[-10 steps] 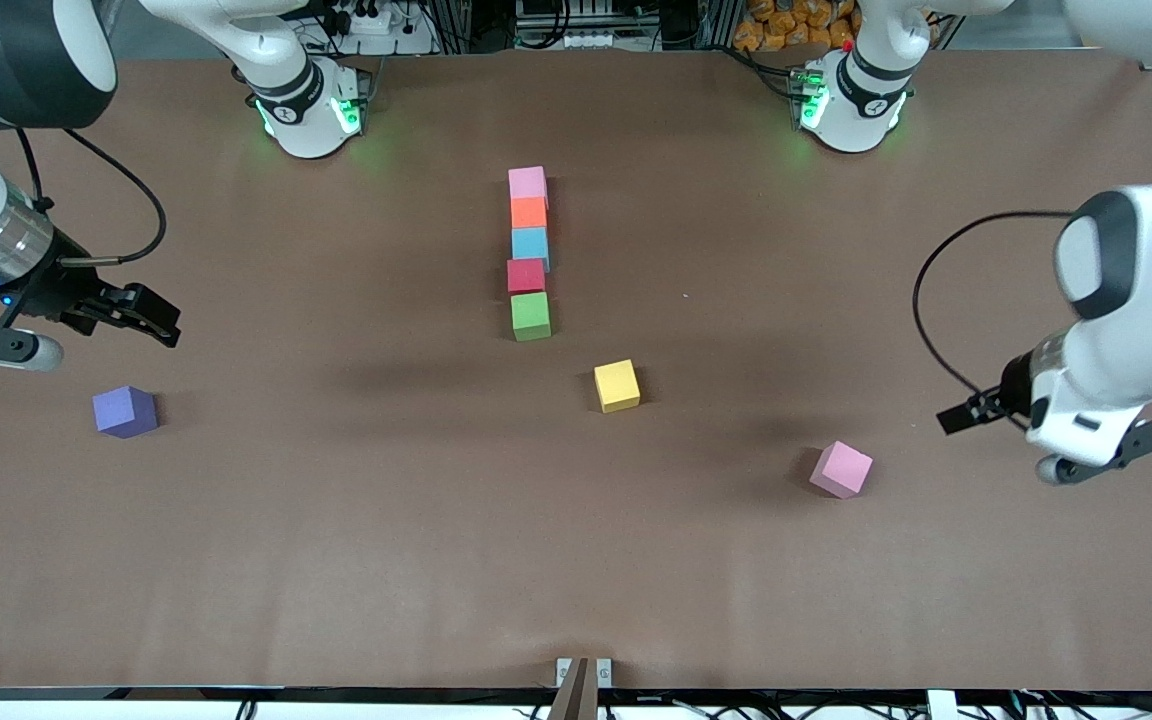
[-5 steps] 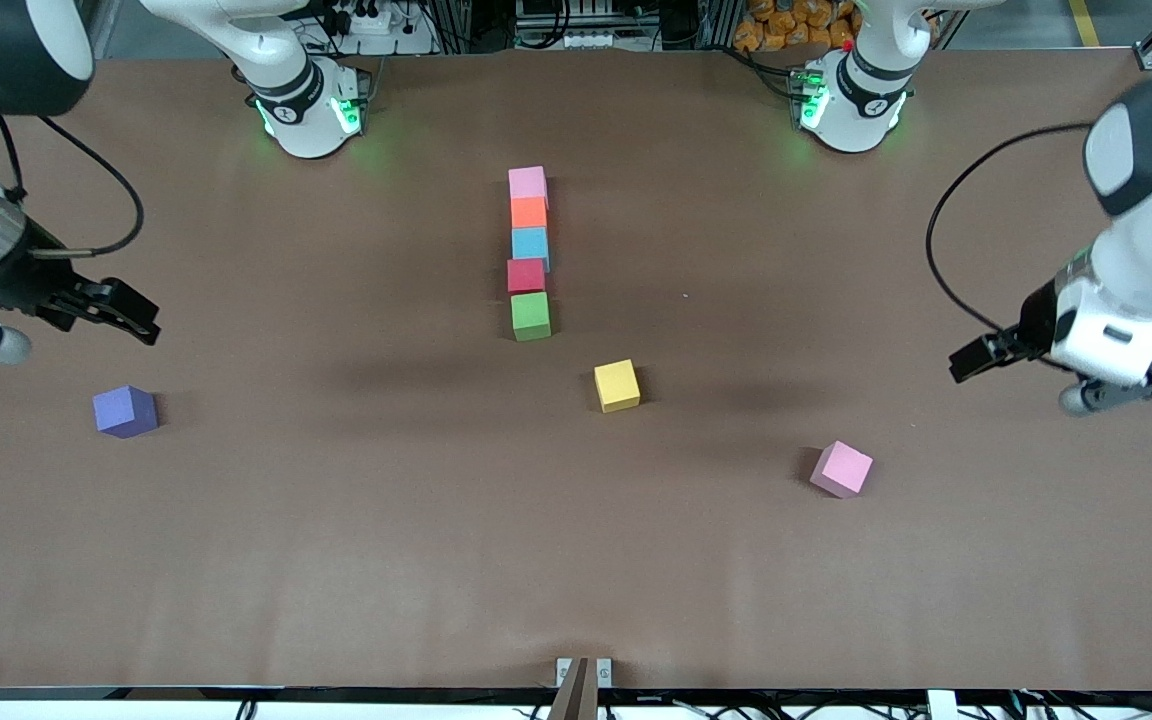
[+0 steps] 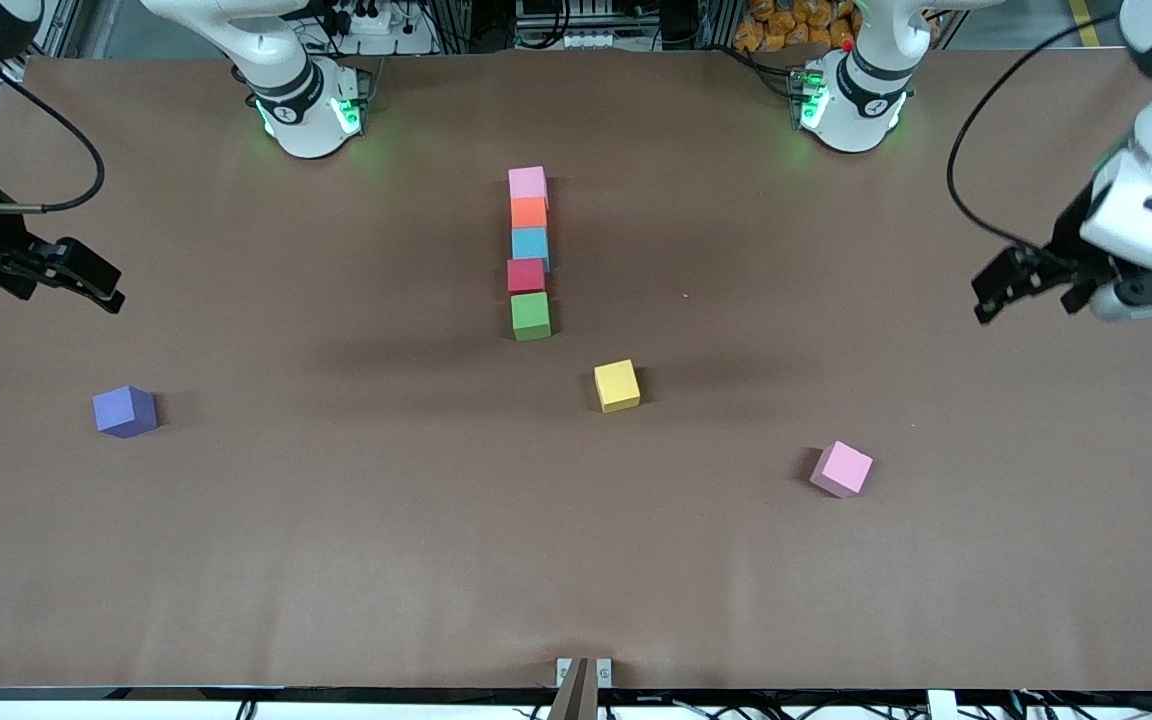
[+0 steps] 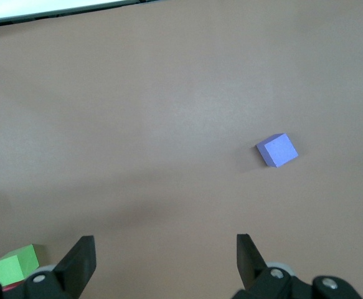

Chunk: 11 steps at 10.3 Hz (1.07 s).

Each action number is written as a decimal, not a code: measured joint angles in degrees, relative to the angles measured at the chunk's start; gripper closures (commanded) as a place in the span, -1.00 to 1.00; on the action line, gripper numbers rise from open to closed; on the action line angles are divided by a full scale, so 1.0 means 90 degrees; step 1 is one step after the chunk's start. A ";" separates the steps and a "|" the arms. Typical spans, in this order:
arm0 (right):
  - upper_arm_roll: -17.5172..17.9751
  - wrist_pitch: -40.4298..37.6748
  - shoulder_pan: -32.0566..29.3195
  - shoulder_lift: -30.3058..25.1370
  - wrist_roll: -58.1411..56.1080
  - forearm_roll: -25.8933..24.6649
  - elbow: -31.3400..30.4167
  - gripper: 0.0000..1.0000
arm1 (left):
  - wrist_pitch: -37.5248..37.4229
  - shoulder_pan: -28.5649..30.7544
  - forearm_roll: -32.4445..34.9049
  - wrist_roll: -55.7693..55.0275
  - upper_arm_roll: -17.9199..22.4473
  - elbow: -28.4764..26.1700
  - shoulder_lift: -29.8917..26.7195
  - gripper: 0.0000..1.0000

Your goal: Arrange blocks into number 1

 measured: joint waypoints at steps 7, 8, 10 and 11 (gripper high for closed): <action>-0.0015 -0.0064 -0.0003 0.0001 0.0000 0.0000 0.0015 -1.00 | -0.1605 0.0094 -0.0216 0.0889 0.0016 0.1033 0.0011 -1.00; -0.0020 -0.0067 -0.0004 0.0001 0.0000 0.0000 0.0015 -1.00 | -0.1624 0.0095 -0.0217 0.0895 0.0015 0.1036 0.0020 -1.00; -0.0047 -0.0069 -0.0004 0.0001 0.0000 0.0000 0.0015 -1.00 | -0.1631 0.0095 -0.0219 0.0895 0.0014 0.1036 0.0077 -1.00; -0.0054 -0.0070 -0.0004 0.0001 0.0000 0.0000 0.0015 -1.00 | -0.1632 0.0095 -0.0219 0.0895 0.0014 0.1036 0.0095 -1.00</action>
